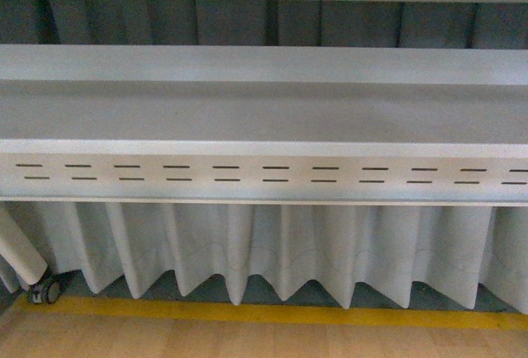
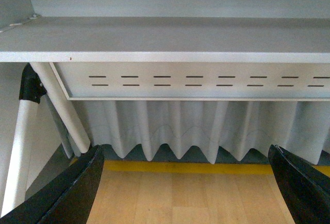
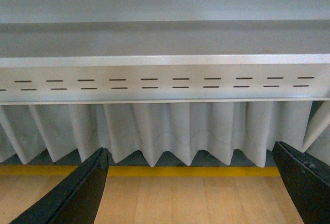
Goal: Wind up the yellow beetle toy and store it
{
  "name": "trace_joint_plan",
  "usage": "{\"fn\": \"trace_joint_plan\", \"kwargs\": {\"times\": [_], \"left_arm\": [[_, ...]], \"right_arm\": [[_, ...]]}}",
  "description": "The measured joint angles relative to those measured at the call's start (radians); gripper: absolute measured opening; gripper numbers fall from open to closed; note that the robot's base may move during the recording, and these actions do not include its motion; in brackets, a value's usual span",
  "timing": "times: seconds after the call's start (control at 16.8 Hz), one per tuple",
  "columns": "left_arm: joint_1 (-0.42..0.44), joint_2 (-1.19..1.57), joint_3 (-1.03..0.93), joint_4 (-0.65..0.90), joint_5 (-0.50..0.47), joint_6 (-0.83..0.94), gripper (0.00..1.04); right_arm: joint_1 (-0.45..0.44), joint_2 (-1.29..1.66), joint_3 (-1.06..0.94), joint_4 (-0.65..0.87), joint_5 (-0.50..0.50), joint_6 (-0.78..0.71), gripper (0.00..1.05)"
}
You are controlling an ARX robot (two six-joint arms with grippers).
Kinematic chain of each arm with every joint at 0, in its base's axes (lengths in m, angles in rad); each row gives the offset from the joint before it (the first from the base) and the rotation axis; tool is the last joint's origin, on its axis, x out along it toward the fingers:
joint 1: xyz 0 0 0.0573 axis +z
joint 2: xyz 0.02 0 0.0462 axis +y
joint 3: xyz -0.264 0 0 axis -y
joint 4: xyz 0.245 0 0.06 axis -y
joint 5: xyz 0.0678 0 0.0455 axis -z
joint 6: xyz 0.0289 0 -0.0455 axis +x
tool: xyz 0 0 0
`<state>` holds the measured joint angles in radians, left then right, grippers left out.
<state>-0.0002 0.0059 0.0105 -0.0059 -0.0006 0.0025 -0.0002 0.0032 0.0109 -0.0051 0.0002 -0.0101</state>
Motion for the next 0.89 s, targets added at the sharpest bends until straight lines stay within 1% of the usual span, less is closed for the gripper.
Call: {"fn": "trace_joint_plan", "kwargs": {"times": [0.89], "left_arm": [[0.0,0.0,0.0,0.0,0.0,0.0,0.98]], "right_arm": [[0.0,0.0,0.0,0.0,0.0,0.0,0.98]]}}
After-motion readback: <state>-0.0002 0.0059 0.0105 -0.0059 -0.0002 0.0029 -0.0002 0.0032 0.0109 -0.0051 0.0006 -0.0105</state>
